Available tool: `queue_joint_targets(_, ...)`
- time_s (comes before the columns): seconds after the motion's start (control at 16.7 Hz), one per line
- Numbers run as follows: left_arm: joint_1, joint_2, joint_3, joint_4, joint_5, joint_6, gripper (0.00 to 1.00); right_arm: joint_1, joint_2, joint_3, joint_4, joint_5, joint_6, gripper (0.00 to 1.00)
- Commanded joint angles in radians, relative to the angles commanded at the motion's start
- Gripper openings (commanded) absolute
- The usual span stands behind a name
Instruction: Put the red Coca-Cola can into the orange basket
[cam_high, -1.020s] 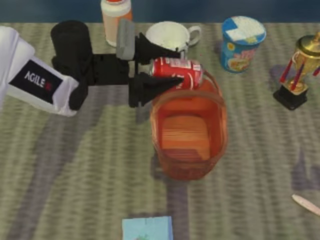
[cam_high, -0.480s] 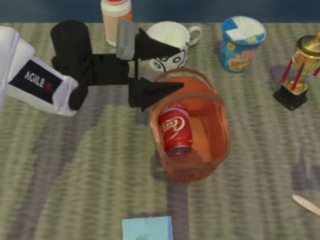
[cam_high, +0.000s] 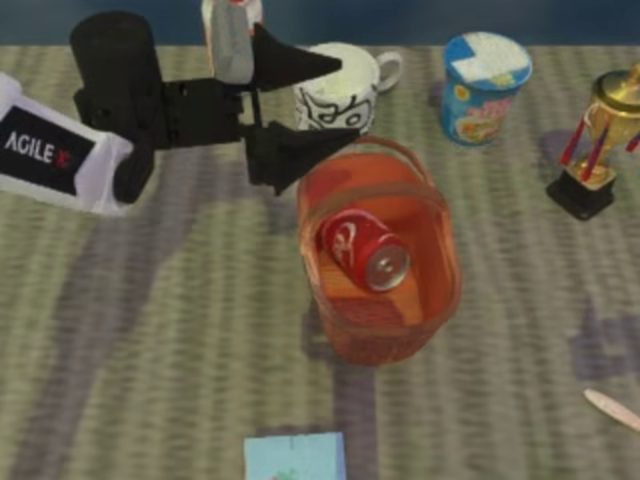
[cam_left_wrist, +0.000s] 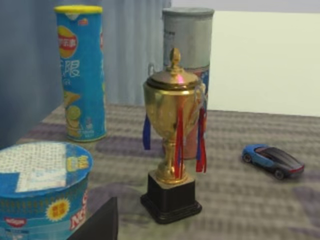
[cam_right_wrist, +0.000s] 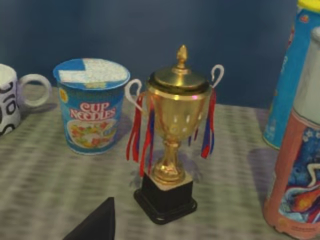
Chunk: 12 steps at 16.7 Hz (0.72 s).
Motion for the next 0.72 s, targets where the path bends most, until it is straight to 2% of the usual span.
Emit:
queue_joint_targets(0.12,0.023,-0.114,-0.052,-0.053,-0.071,-0.02,1.0,0.04,0.134,0.135,-0.101,0.001,-0.064,1.0)
queue_joint_targets(0.3,0.066,-0.341,-0.162,-0.161,-0.208,-0.054,1.0,0.113,0.403,0.411,-0.287,0.002,-0.182,1.0)
queue_joint_targets(0.72,0.176,-1.049,-0.544,-0.497,-0.591,-0.102,1.0,0.317,1.172,1.215,-0.789,0.006,-0.505,1.0)
